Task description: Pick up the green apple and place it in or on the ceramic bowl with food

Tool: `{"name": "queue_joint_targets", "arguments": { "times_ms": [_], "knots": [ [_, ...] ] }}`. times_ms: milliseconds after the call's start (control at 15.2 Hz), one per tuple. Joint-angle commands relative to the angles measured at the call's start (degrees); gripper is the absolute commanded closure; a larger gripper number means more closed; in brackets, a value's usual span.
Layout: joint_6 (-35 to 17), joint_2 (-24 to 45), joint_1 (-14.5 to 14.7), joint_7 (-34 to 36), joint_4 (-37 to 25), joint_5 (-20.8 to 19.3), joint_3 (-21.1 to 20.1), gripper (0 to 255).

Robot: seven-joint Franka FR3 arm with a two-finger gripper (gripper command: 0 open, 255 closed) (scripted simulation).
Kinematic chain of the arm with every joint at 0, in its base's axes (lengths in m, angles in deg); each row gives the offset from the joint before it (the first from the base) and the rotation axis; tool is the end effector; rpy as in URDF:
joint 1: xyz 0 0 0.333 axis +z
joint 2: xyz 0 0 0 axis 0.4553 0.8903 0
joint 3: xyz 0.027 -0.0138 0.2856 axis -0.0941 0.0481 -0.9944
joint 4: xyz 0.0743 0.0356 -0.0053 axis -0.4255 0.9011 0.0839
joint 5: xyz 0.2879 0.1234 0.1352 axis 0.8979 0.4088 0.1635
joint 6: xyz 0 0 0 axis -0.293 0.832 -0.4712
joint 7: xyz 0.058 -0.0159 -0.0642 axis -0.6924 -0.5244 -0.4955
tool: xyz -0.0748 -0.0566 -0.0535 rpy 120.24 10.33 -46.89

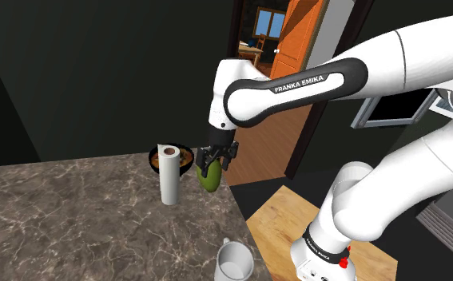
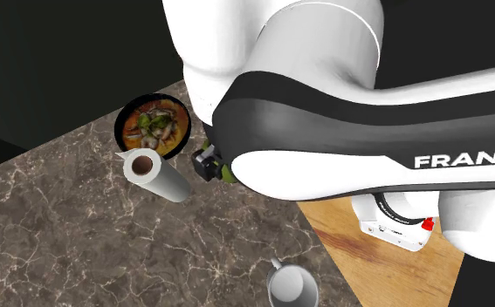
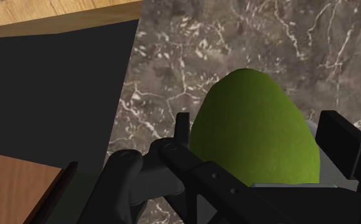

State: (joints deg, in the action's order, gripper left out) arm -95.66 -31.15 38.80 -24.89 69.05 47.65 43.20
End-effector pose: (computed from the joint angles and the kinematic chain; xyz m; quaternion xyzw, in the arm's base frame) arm 0.3367 0.1435 0.4173 -0.9951 0.0643 0.0392 0.0634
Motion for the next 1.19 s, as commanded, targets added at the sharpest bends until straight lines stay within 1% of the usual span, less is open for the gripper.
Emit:
{"name": "queue_joint_targets", "arguments": {
  "times_ms": [0,1122],
  "knots": [
    [1.9,-0.85,-0.1,0.18,-1.02,-0.23,0.21,255],
    [15.23,-3.92,-0.49,2.03,-11.39,-1.54,1.27,255]
  ]
}}
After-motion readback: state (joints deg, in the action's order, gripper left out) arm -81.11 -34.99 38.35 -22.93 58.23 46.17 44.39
